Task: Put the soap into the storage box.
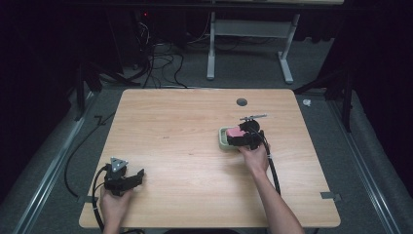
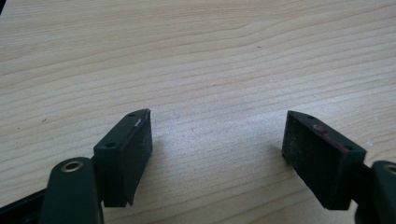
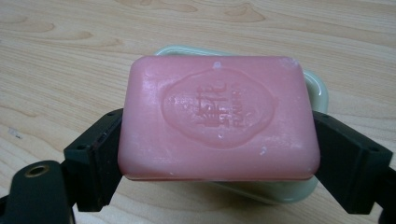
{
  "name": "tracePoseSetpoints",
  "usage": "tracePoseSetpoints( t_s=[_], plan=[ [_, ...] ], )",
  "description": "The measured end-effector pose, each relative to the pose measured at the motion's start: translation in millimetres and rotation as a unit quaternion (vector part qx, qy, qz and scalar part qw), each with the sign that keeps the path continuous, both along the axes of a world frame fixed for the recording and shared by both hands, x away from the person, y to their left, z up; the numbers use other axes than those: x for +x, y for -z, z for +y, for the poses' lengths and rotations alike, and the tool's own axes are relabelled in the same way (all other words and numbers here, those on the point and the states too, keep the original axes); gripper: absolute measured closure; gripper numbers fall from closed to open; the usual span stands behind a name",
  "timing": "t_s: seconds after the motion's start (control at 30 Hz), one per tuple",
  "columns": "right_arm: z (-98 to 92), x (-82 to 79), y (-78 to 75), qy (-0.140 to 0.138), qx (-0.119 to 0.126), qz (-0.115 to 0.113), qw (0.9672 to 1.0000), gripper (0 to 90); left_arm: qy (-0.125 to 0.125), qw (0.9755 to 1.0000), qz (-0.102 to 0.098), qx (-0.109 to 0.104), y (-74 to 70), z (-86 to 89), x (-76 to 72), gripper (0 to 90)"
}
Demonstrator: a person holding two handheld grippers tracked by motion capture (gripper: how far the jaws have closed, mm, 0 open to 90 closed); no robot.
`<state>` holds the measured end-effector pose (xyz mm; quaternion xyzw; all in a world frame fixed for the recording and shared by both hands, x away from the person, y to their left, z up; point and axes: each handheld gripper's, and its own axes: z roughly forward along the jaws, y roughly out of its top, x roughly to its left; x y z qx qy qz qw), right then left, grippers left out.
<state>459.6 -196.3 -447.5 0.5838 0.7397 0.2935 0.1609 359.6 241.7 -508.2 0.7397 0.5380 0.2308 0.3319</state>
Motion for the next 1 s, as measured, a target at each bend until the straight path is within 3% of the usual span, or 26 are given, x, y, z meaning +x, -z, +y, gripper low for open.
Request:
tracePoseSetpoints(
  t_s=[0.2,1.0],
  plan=[
    [2.1,6.8,7.9,0.011,-0.004,0.01,0.9999,13.8,0.0,1.0,0.0,0.0,0.0,0.0,0.0,24.8],
    [16.0,17.1,15.6,0.02,-0.018,0.026,0.9993,13.6,0.0,1.0,0.0,-0.001,0.1,-0.2,-0.3,24.8]
  ],
)
